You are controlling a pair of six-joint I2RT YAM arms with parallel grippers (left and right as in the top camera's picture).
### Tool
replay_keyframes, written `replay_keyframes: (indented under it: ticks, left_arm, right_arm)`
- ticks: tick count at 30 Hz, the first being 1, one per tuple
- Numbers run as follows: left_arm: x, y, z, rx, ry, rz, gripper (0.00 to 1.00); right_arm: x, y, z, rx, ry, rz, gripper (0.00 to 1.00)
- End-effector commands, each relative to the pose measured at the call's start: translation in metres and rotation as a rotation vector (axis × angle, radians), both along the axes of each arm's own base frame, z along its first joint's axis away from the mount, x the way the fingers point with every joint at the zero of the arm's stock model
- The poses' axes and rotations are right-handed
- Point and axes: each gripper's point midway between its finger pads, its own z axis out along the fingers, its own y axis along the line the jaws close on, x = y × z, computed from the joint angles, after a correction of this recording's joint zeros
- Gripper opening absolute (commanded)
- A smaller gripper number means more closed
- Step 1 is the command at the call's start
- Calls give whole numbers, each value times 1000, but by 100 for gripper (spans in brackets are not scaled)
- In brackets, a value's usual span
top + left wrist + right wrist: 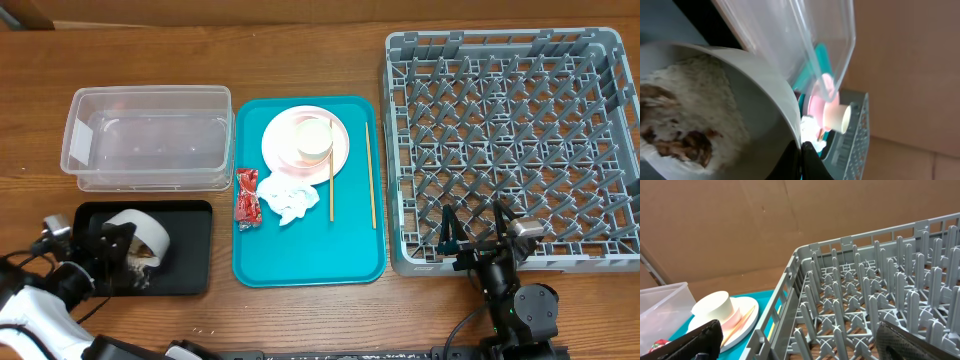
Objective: Sort waste into correct bins and load items into the dishwasher
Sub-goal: 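Tilt the bowl with the left gripper to dump rice onto the black tray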
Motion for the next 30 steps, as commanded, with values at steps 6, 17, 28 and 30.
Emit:
replay_keyframes:
  ticks: [6, 17, 28, 30]
  left_arm:
    - [2, 5, 19, 12, -122, 11, 4]
    - [5, 6, 25, 33, -169, -2, 4]
    - [4, -7, 36, -28, -222, -25, 4]
    - [5, -13, 43, -23, -275, -53, 4]
  right_arm:
    - [0, -1, 0, -2, -10, -4, 100]
    - [0, -1, -1, -2, -10, -4, 100]
    - [0, -1, -1, -2, -10, -4, 100]
    - [0, -1, 0, -2, -10, -4, 100]
